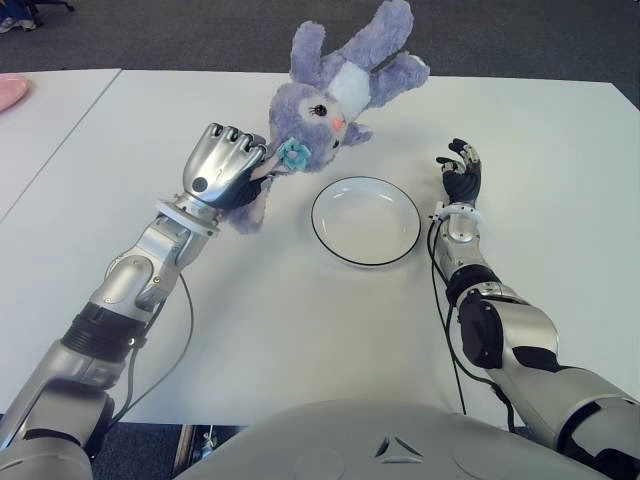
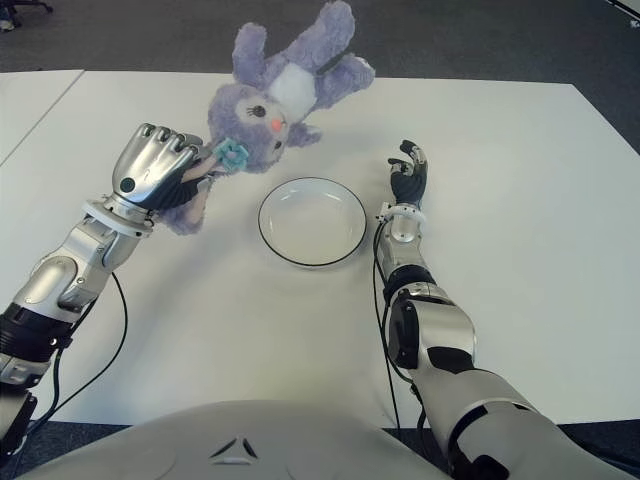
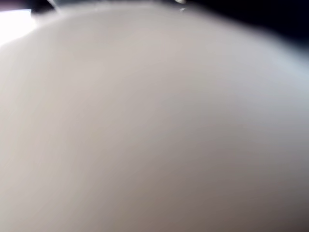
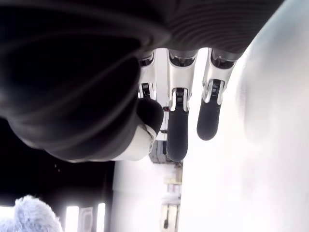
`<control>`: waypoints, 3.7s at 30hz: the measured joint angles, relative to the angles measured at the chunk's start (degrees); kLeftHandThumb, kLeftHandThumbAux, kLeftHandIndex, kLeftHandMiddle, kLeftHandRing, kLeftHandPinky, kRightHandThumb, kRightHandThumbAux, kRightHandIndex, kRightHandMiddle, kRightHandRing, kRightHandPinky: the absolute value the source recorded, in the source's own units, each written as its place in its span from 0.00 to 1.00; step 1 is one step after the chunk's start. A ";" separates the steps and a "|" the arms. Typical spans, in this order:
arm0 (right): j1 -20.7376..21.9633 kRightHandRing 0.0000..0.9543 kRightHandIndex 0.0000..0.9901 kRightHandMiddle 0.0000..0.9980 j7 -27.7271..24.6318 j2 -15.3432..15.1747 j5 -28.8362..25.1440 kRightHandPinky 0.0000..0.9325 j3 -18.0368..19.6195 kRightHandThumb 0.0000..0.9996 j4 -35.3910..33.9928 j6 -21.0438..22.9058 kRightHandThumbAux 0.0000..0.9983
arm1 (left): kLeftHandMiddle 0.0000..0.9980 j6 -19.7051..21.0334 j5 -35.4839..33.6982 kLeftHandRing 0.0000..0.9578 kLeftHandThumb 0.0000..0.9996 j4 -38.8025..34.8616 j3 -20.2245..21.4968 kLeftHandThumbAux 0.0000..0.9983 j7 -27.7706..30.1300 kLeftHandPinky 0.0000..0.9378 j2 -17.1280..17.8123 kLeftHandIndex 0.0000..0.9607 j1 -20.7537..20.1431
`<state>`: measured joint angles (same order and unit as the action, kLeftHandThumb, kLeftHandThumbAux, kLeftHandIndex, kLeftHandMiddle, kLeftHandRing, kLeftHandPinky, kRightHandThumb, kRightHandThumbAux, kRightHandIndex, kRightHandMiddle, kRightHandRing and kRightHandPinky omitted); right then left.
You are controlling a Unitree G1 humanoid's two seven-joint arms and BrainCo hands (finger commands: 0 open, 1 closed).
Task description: Put the doll into the plate.
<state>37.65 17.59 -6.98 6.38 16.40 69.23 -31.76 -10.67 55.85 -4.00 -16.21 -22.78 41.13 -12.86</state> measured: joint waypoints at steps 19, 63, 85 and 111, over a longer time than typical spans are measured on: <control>0.00 0.31 0.23 0.20 0.00 0.19 -0.01 0.33 0.16 0.90 0.00 -0.09 0.88 | 0.88 -11.97 -7.09 0.91 0.67 -1.07 -0.55 0.76 4.08 0.93 -0.68 0.83 1.85; -0.03 0.30 0.23 0.17 1.33 0.25 0.20 0.40 -0.71 0.76 0.00 -0.20 0.88 | 0.88 -28.10 -8.72 0.91 0.67 5.47 -0.80 0.77 7.03 0.94 -5.73 0.82 3.85; -0.05 0.36 0.16 0.21 0.93 0.25 0.14 0.29 -0.70 0.92 0.00 -0.24 0.86 | 0.72 -22.65 -3.99 0.78 0.68 6.97 -0.61 0.71 4.14 0.81 -8.81 0.44 5.47; -0.05 0.33 0.13 0.34 0.94 0.24 0.17 0.29 -1.12 0.78 0.00 -0.22 0.91 | 0.00 -17.24 -0.69 0.00 0.09 7.75 -0.62 0.39 4.90 0.00 -7.02 0.00 4.50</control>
<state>37.60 18.53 -6.74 6.55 15.27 69.23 -31.99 -27.91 55.15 3.75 -16.83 -17.88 34.12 -8.36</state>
